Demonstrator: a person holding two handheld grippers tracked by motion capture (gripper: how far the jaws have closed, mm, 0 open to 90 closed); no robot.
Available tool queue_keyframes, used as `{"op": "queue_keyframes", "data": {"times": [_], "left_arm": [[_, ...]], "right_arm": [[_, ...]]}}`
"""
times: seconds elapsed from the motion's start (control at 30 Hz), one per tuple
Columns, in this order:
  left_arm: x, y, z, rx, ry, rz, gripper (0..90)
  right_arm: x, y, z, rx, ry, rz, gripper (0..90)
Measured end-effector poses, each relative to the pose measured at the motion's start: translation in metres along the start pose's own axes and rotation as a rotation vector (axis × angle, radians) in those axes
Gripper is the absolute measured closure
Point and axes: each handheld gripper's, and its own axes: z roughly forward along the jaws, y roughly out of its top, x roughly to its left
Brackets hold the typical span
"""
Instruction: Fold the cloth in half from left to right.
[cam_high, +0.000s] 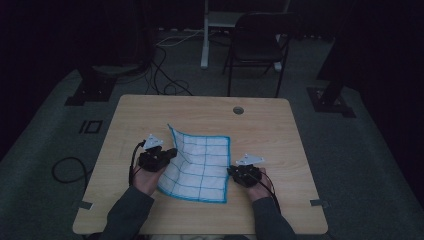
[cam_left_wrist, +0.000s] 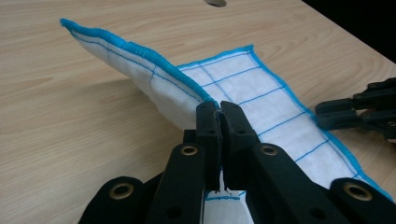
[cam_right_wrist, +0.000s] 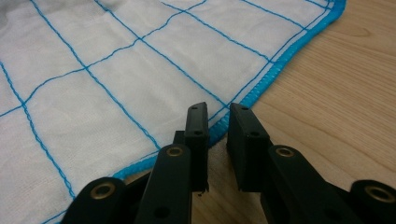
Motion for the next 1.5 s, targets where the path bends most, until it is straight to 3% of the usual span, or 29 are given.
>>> {"op": "queue_keyframes", "data": {"times": [0.73,1.5], "left_arm": [[-0.034,0.015,0.023,-0.002,-0.08,0.044,87.8],[-0.05,0.021,0.047,0.019,-0.115,0.05,87.8]], "right_arm": [[0.0,0.0,0.0,0.0,0.0,-0.004,78.6],[0.0,0.0,0.0,0.0,0.002,-0.002,78.6]]}}
